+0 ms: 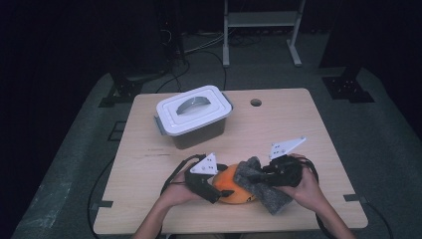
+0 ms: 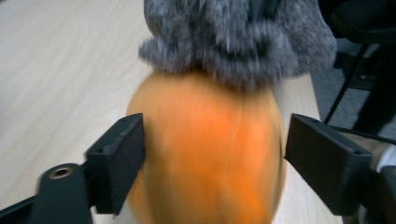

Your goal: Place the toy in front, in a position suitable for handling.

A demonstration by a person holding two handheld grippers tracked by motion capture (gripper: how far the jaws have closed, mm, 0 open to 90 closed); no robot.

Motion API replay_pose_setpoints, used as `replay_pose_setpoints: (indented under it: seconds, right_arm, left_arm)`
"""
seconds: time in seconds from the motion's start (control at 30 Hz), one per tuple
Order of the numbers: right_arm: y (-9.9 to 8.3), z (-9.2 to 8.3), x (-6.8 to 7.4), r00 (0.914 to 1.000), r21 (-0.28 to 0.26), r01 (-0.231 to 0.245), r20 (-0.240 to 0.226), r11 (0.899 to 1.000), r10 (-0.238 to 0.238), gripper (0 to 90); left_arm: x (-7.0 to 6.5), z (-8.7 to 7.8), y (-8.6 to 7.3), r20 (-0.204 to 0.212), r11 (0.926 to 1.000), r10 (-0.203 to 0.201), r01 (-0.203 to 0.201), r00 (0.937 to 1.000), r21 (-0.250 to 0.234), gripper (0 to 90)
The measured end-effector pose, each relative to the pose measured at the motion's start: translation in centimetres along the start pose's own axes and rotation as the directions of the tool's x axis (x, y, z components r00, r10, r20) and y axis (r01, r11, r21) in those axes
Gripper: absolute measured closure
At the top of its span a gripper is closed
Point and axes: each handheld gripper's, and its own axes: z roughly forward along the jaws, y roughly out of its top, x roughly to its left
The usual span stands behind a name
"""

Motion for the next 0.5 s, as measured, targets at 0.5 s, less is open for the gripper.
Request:
replay_pose_setpoints:
  seconds: [0.5]
  right_arm:
    - [-4.4, -0.8, -1.8, 0.9936, -0.042, -0.113, -0.005, 0.993, 0.113, 74.5]
  left_arm:
    - [0.9, -0.4, -1.6, 0.008, 0.9981, -0.058, 0.058, 0.9983, -0.022, 31.9]
